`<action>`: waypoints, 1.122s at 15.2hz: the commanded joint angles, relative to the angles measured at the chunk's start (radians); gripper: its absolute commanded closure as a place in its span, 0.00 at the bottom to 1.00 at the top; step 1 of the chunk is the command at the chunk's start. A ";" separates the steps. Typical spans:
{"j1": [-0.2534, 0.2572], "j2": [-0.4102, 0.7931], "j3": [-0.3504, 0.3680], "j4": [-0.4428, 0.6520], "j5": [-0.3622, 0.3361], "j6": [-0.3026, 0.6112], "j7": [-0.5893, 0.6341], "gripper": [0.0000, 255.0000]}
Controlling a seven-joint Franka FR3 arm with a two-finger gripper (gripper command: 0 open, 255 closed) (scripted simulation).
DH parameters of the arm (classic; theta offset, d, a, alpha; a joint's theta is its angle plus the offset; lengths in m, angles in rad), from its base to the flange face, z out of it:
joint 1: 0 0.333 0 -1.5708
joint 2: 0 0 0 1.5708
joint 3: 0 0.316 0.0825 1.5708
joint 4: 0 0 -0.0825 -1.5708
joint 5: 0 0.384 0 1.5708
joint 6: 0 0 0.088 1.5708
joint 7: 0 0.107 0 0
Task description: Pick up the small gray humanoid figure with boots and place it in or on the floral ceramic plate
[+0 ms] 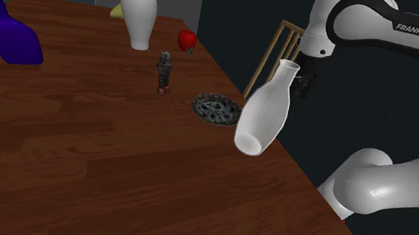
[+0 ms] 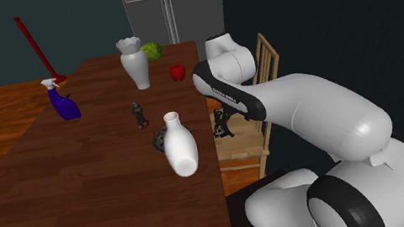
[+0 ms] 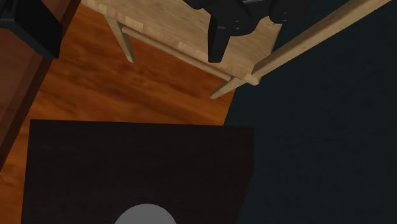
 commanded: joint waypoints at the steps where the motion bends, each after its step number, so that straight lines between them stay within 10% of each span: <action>1: 0.000 0.000 0.000 0.000 0.000 0.000 0.000 0.00; 17: 0.023 0.286 0.297 0.187 0.149 0.312 0.480 0.00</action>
